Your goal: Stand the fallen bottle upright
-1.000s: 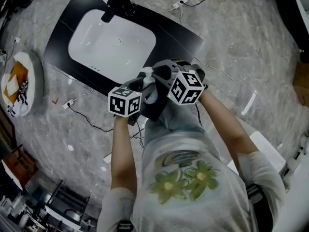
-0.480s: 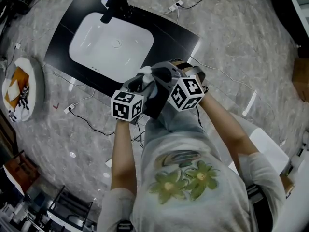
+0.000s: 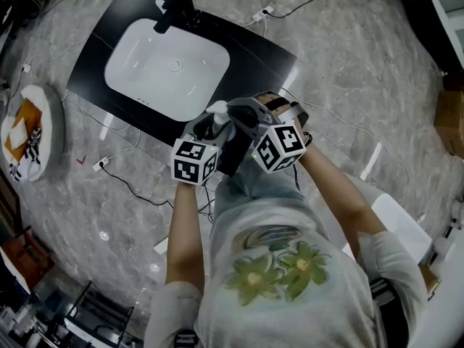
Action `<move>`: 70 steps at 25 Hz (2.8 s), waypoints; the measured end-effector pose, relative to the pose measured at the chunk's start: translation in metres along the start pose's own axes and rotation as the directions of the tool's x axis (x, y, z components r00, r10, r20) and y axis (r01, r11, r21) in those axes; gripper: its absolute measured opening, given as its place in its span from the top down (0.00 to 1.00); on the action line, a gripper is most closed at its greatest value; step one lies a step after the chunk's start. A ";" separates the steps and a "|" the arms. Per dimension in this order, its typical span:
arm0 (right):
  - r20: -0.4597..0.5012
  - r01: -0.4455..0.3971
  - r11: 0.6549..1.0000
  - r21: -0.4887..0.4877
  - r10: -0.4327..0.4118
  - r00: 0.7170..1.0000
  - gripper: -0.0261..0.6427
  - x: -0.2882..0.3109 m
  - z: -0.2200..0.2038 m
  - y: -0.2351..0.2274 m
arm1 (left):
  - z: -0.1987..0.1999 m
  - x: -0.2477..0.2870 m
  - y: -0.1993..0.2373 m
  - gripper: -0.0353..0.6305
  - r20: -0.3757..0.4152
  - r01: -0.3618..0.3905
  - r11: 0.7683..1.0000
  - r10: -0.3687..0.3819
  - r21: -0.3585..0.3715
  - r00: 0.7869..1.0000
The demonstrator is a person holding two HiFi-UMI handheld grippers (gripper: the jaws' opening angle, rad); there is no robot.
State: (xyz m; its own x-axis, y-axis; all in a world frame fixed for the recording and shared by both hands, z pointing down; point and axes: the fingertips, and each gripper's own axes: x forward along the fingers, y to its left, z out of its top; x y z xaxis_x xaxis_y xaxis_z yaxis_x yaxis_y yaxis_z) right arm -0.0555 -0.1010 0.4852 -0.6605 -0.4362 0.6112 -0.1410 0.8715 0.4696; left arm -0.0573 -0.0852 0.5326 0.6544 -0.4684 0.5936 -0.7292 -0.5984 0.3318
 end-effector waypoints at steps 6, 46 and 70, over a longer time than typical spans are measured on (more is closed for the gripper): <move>0.005 0.019 1.000 -0.025 -0.018 1.000 0.86 -0.011 0.007 0.011 | -0.004 -0.009 -0.009 0.62 0.025 -0.031 0.999 0.030 0.035 0.999; 0.017 0.025 0.999 0.040 -0.025 1.000 0.88 -0.048 0.026 0.072 | -0.038 -0.036 -0.039 0.62 0.037 -0.112 0.974 0.107 0.197 0.994; 0.028 0.056 0.933 0.356 -0.070 0.997 0.88 -0.074 0.032 0.103 | -0.047 -0.044 -0.047 0.62 0.060 -0.175 0.958 0.166 0.227 0.984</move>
State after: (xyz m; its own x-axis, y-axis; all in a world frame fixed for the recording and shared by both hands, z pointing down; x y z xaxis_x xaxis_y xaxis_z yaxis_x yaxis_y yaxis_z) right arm -0.0445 0.0279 0.4676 -0.6695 -0.4898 0.5584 -0.4309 0.8684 0.2451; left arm -0.0613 -0.0063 0.5255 0.5355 -0.5993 0.5950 -0.7679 -0.6388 0.0477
